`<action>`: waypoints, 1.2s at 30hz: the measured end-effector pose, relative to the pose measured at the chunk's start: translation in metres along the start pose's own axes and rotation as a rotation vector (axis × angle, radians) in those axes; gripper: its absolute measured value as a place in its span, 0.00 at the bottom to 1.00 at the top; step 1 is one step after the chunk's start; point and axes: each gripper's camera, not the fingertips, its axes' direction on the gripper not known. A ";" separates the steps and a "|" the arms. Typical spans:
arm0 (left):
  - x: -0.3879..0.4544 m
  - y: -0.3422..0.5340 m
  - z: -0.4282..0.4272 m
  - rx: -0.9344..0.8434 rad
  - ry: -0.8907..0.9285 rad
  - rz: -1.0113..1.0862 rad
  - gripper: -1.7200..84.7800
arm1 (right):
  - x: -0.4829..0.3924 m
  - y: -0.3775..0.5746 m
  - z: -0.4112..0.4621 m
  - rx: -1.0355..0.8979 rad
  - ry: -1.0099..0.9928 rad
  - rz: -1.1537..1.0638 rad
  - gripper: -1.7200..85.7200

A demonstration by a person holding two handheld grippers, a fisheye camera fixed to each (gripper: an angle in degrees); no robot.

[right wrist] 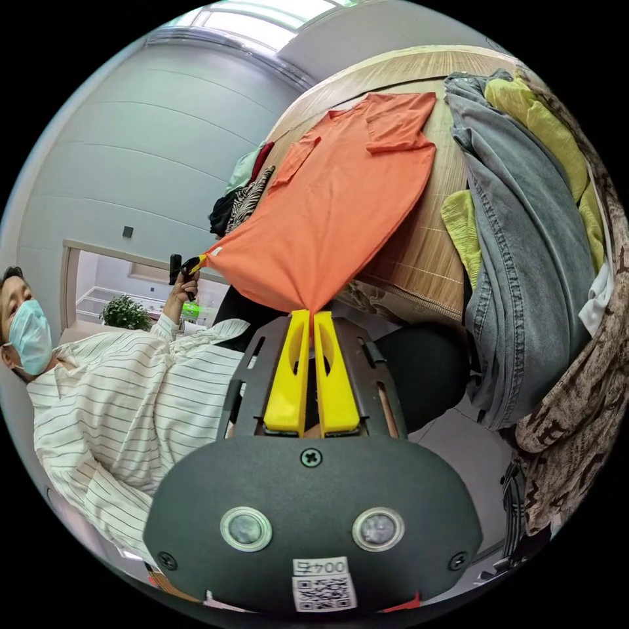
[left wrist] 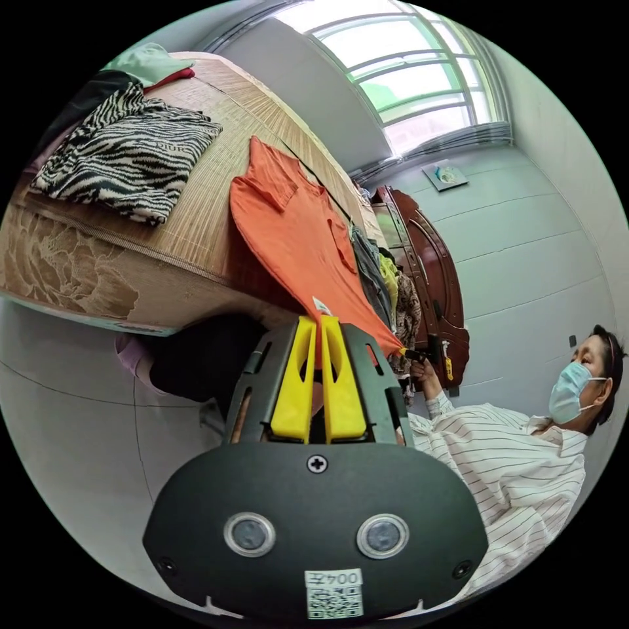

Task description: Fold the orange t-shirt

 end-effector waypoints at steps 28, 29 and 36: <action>0.042 -0.151 -0.015 0.185 0.287 -0.023 0.04 | -0.006 -0.059 -0.123 0.341 -0.158 0.039 0.01; 0.041 -0.172 -0.009 0.188 0.277 -0.045 0.04 | -0.003 -0.070 -0.125 0.341 -0.159 0.043 0.01; 0.022 -0.282 0.034 0.177 0.212 -0.132 0.04 | 0.040 -0.189 -0.122 0.306 -0.101 0.122 0.01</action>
